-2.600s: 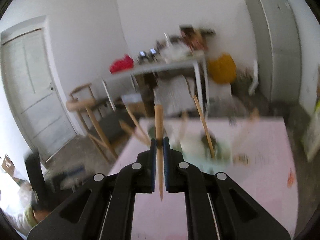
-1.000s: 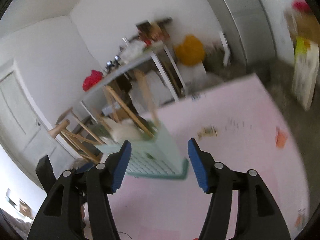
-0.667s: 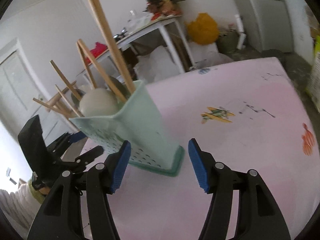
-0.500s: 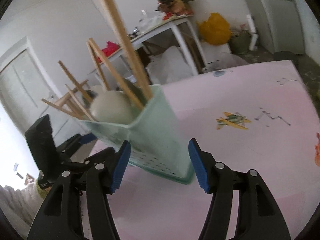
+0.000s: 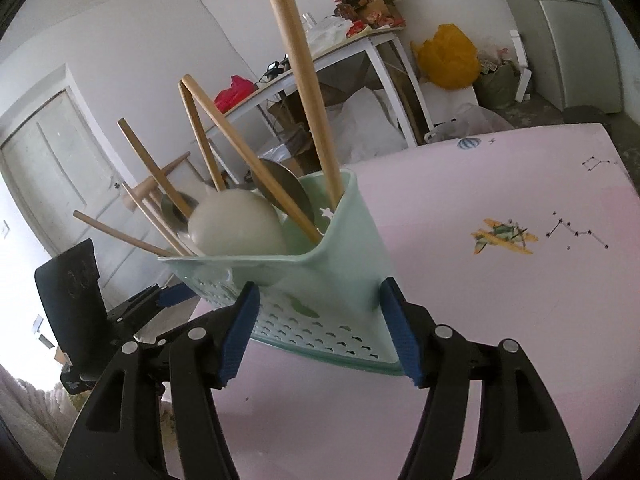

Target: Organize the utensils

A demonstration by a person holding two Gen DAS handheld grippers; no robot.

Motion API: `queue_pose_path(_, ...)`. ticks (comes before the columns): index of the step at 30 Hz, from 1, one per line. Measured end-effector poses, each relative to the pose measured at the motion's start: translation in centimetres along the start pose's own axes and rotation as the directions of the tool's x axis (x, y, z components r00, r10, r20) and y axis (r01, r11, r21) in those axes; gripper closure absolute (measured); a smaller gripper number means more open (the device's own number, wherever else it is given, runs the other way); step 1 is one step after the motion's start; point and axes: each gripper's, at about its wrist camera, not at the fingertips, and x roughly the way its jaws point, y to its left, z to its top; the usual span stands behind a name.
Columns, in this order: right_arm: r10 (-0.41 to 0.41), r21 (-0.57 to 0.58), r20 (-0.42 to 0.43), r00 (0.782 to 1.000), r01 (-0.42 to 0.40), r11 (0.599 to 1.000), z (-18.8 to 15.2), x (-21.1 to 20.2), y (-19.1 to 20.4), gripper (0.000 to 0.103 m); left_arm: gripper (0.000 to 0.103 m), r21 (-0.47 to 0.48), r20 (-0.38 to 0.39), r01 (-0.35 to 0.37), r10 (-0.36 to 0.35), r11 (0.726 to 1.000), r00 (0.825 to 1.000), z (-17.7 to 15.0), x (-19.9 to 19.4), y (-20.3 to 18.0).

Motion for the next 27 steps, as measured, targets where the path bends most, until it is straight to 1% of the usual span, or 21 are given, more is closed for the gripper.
queue_pose_path(3, -0.006, -0.006, 0.000, 1.000, 0.006, 1.000, -0.5, -0.2, 0.7, 0.041, 0.025, -0.017, 0.002, -0.004, 0.004, 1.000, 1.000, -0.5, -0.8, 0.3)
queue_pose_path(7, -0.038, -0.020, -0.009, 0.999, 0.038, 0.999, -0.7, -0.3, 1.4, 0.041, 0.024, 0.016, -0.004, -0.032, 0.032, 0.999, 0.999, -1.0, -1.1, -0.1)
queue_pose_path(9, -0.095, -0.028, -0.015, 0.995, 0.095, 0.995, -0.9, -0.7, 2.0, 0.041, 0.023, 0.023, -0.021, -0.079, 0.080, 0.997, 0.997, -1.4, -1.1, -0.4)
queue_pose_path(10, -0.114, -0.035, -0.014, 0.993, 0.113, 0.993, -1.1, -1.1, 2.4, 0.041, 0.023, 0.017, -0.026, -0.091, 0.092, 0.996, 0.995, -1.6, -1.4, -0.7)
queue_pose_path(12, -0.188, -0.056, -0.008, 0.982, 0.187, 0.981, -1.8, -2.1, 3.6, 0.041, 0.022, -0.014, -0.038, -0.096, 0.096, 0.995, 0.995, -2.3, -2.5, -0.8)
queue_pose_path(13, -0.241, -0.073, -0.005, 0.971, 0.240, 0.968, -2.4, -2.7, 4.5, 0.040, 0.021, -0.029, -0.044, -0.089, 0.088, 0.996, 0.995, -2.6, -3.2, -0.8)
queue_pose_path(14, -0.283, -0.086, -0.005, 0.959, 0.282, 0.956, -2.9, -3.1, 5.1, 0.036, 0.020, -0.053, -0.046, -0.090, 0.087, 0.995, 0.995, -3.0, -4.2, -0.8)
queue_pose_path(16, -0.371, -0.108, 0.001, 0.929, 0.369, 0.923, -4.1, -3.6, 6.5, 0.031, 0.017, -0.083, -0.047, -0.105, 0.102, 0.991, 0.994, -3.5, -5.7, -0.9)
queue_pose_path(17, -0.438, -0.109, 0.008, 0.899, 0.436, 0.893, -4.9, -4.0, 7.4, 0.026, 0.016, -0.101, -0.049, -0.119, 0.115, 0.988, 0.992, -3.7, -6.7, -1.0)
queue_pose_path(19, -0.517, -0.086, 0.010, 0.856, 0.516, 0.853, -6.2, -4.8, 8.2, 0.021, 0.012, -0.118, -0.048, -0.149, 0.144, 0.982, 0.988, -4.1, -8.2, -1.0)
queue_pose_path(21, -0.565, -0.062, 0.017, 0.825, 0.565, 0.823, -7.0, -5.4, 9.0, 0.013, 0.010, -0.130, -0.052, -0.201, 0.196, 0.971, 0.979, -4.7, -9.5, -1.0)
queue_pose_path(22, -0.591, -0.056, 0.025, 0.806, 0.591, 0.804, -7.5, -5.7, 9.6, 0.012, 0.009, -0.135, -0.056, -0.224, 0.219, 0.965, 0.974, -4.9, -10.1, -1.1)
queue_pose_path(24, -0.620, -0.065, 0.037, 0.784, 0.621, 0.781, -8.2, -5.9, 10.4, 0.007, 0.008, -0.140, -0.070, -0.268, 0.260, 0.953, 0.963, -5.3, -11.0, -1.0)
queue_pose_path(26, -0.644, -0.083, 0.049, 0.764, 0.645, 0.759, -8.7, -6.1, 11.4, 0.006, 0.008, -0.149, -0.071, -0.299, 0.292, 0.942, 0.954, -5.4, -11.8, -0.8)
queue_pose_path(27, -0.653, -0.093, 0.055, 0.755, 0.655, 0.750, -9.1, -6.2, 11.7, 0.006, 0.008, -0.154, -0.066, -0.332, 0.326, 0.931, 0.943, -5.5, -12.2, -0.8)
